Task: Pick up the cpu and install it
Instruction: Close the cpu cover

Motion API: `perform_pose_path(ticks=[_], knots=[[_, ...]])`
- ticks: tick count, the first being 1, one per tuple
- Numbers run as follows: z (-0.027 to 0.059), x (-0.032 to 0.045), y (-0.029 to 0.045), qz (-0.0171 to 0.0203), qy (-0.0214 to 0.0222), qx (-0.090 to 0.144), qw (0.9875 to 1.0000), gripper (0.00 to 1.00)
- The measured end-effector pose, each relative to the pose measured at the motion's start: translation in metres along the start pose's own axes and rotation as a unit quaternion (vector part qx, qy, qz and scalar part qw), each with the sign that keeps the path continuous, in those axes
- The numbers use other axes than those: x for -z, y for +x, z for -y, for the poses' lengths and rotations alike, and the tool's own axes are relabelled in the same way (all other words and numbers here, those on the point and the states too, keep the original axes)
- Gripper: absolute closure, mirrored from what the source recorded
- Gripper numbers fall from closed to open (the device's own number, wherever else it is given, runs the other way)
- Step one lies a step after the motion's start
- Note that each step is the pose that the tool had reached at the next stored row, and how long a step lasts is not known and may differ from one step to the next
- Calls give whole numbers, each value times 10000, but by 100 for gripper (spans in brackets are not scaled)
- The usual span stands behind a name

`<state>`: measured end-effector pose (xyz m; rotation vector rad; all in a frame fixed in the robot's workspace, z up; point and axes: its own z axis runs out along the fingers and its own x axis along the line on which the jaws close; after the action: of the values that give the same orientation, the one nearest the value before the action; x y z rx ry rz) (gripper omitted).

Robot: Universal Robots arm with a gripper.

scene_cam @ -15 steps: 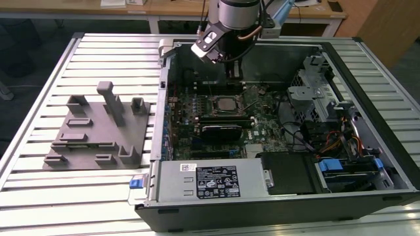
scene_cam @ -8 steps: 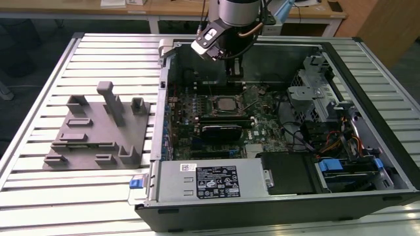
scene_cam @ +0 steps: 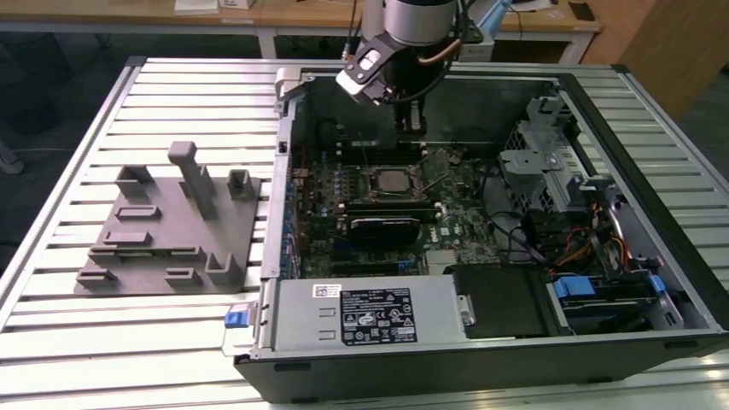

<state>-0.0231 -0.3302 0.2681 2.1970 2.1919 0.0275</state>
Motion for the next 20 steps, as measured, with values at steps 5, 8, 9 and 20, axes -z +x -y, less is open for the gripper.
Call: perform_pose_path(ticks=[5, 8, 9, 20], knots=[[-129, -5, 0, -1, 0, 0, 10000, 89], [-217, -9, 1, 0, 0, 0, 10000, 89], [-244, -10, 1, 0, 0, 0, 10000, 89], [-539, -22, 2, 0, 0, 0, 10000, 89]])
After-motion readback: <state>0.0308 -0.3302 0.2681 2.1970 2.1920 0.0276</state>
